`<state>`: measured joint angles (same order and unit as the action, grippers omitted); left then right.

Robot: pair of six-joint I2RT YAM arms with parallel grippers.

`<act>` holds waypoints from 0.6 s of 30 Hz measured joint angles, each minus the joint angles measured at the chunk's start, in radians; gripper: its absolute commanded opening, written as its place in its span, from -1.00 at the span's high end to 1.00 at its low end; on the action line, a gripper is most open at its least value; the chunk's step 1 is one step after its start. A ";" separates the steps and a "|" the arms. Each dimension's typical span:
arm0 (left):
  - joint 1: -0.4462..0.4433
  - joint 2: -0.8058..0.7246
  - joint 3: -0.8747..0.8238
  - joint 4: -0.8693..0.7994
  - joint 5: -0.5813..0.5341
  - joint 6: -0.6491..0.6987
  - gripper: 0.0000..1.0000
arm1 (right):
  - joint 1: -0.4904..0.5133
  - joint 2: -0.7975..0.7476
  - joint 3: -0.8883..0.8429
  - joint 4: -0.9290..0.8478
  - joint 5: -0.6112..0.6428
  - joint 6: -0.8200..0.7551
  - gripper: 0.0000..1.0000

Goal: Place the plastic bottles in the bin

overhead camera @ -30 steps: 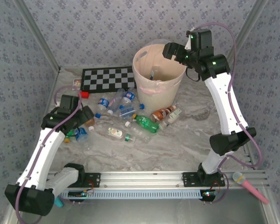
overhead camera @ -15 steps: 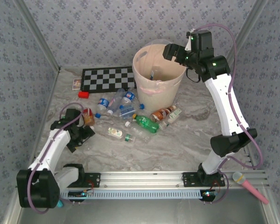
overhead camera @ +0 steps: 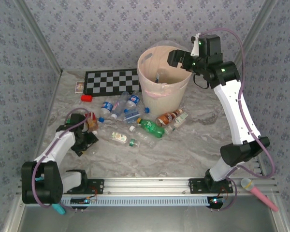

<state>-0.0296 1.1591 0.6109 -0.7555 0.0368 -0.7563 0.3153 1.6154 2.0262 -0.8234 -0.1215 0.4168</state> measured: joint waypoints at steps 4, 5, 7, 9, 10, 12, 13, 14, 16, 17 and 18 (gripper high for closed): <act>0.000 -0.051 -0.008 -0.004 0.000 0.004 -0.26 | 0.000 -0.006 -0.015 0.013 -0.011 0.000 -0.99; 0.000 -0.071 -0.008 -0.007 0.000 0.003 -0.26 | 0.000 -0.006 -0.017 0.016 -0.012 0.000 -0.99; 0.000 -0.105 -0.008 -0.012 0.000 0.003 -0.26 | 0.000 -0.006 -0.019 0.022 -0.015 0.000 -0.99; 0.000 -0.135 -0.008 -0.023 0.000 0.003 -0.25 | 0.000 -0.006 -0.023 0.030 -0.017 0.000 -0.99; 0.000 -0.148 -0.006 -0.035 0.000 0.003 -0.25 | 0.000 -0.006 -0.026 0.034 -0.018 0.000 -0.99; 0.000 -0.165 0.005 -0.059 0.000 0.003 -0.22 | 0.000 -0.006 -0.031 0.037 -0.018 0.000 -0.99; 0.000 -0.172 0.016 -0.076 0.000 0.003 -0.21 | 0.000 -0.006 -0.035 0.039 -0.018 0.000 -0.99; 0.000 -0.179 0.033 -0.093 0.000 0.003 -0.21 | 0.000 -0.008 -0.040 0.042 -0.018 0.000 -0.99; 0.000 -0.194 0.072 -0.116 0.001 0.003 -0.21 | 0.000 -0.016 -0.058 0.048 -0.018 0.000 -0.99; 0.000 -0.203 0.097 -0.126 0.001 0.003 -0.21 | 0.000 -0.021 -0.068 0.051 -0.018 0.001 -0.99; 0.000 -0.209 0.119 -0.134 0.001 0.003 -0.21 | 0.000 -0.027 -0.078 0.051 -0.018 0.001 -0.99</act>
<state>-0.0299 0.9497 0.7296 -0.8890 0.0380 -0.7532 0.3149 1.5887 1.9484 -0.7719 -0.1394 0.4175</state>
